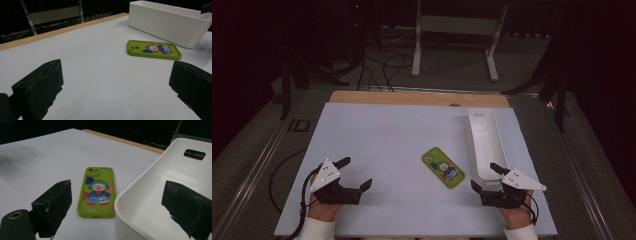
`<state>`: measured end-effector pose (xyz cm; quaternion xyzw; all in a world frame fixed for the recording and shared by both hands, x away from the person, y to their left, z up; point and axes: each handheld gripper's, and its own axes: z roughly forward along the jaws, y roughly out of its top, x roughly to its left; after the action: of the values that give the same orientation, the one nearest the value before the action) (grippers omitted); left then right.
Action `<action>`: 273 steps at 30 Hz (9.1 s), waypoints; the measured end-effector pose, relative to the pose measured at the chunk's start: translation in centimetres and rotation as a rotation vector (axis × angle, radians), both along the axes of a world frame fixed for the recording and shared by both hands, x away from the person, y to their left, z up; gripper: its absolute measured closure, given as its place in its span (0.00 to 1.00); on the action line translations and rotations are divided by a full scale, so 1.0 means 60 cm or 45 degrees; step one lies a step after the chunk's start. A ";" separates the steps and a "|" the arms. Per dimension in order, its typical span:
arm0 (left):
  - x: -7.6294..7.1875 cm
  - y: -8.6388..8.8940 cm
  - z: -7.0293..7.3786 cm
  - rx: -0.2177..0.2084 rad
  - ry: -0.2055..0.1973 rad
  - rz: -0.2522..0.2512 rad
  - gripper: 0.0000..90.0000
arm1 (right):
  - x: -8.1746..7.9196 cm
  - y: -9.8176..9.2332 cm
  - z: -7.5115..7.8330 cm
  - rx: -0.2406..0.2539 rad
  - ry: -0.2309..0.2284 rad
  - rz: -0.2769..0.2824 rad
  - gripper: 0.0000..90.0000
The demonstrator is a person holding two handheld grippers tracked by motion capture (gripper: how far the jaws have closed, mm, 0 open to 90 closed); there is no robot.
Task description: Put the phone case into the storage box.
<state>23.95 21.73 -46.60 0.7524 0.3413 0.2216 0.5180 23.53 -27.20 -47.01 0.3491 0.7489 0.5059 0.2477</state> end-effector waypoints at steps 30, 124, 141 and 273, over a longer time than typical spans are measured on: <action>0.051 -0.104 0.012 0.032 -0.003 -0.113 0.00 | 0.002 -0.003 -0.001 0.018 -0.018 -0.018 0.10; 0.161 -0.424 -0.057 0.124 0.226 -0.281 0.85 | 0.003 -0.005 0.000 0.035 -0.029 -0.028 0.11; 0.163 -0.479 -0.073 0.192 0.264 -0.308 1.00 | 0.002 -0.002 0.000 0.038 -0.029 -0.022 0.11; -0.004 0.081 -0.013 -0.016 0.026 0.150 0.00 | 0.014 -0.002 -0.010 0.086 -0.022 0.008 0.11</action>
<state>23.73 26.62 -47.37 0.7299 0.3917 0.2418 0.5053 24.38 -27.31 -47.59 0.3506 0.7302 0.5347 0.2407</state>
